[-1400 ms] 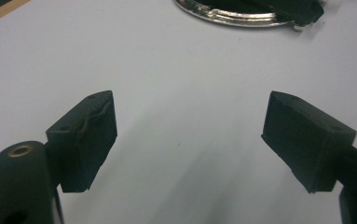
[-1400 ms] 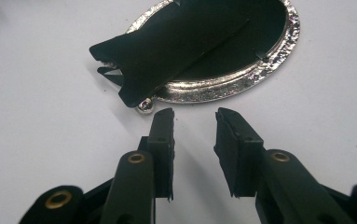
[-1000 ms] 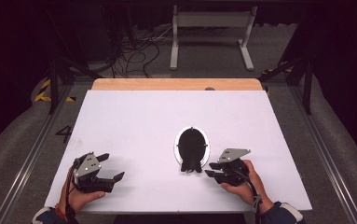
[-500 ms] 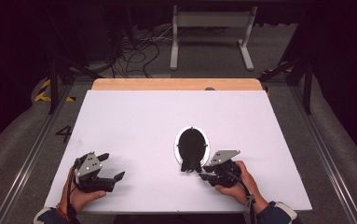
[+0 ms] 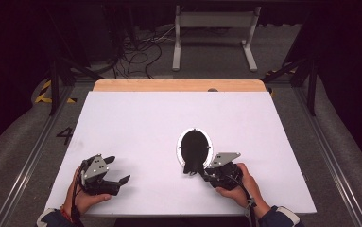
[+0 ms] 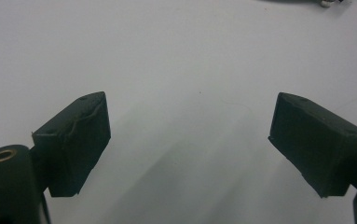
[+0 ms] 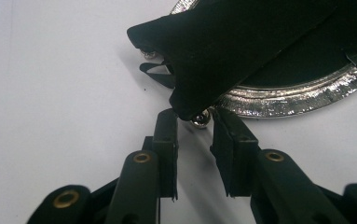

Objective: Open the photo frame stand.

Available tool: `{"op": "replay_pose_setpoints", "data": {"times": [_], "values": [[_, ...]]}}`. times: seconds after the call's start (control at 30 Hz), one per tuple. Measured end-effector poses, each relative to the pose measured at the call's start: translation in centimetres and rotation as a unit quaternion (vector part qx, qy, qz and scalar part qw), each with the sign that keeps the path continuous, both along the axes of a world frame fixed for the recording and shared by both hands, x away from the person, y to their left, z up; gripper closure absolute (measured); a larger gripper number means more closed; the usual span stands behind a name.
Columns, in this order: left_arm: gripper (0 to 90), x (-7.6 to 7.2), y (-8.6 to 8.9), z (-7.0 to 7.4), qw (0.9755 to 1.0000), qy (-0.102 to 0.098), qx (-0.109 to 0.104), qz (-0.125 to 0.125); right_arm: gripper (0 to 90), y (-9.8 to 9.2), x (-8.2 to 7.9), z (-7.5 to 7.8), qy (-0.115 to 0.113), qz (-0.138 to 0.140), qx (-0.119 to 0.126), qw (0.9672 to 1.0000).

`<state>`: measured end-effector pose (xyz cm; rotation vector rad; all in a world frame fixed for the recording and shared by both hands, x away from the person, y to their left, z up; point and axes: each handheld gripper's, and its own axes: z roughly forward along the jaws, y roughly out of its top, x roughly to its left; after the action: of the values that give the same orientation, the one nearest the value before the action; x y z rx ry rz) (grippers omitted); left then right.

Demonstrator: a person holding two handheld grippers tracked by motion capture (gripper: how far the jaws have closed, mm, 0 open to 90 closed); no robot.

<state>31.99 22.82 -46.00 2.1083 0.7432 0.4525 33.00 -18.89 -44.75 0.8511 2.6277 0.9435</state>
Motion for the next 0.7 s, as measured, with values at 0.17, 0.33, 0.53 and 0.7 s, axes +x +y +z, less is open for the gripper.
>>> {"op": "replay_pose_setpoints", "data": {"times": [0.17, 0.33, 0.53, 0.7], "values": [[12.7, 0.00, 0.06, 0.11, 1.0000, -0.002, -0.002, 0.001, 73.0, 0.23, -0.03, 0.01, -0.001, -0.004, -0.001, 1.0000], [11.7, -0.03, 0.01, 0.11, 1.0000, -0.002, -0.001, 0.004, 74.1, 0.27, -0.16, 0.03, -0.006, -0.008, 0.000, 1.0000], [11.5, -0.05, 0.22, 0.16, 0.9999, -0.002, -0.005, 0.008, 73.8, 0.14, -0.30, 0.21, -0.010, -0.013, 0.014, 0.9998], [11.6, -0.04, 0.13, 0.13, 1.0000, -0.002, -0.005, 0.006, 73.7, 0.08, -0.37, 0.32, -0.018, -0.016, 0.023, 0.9994]]}}
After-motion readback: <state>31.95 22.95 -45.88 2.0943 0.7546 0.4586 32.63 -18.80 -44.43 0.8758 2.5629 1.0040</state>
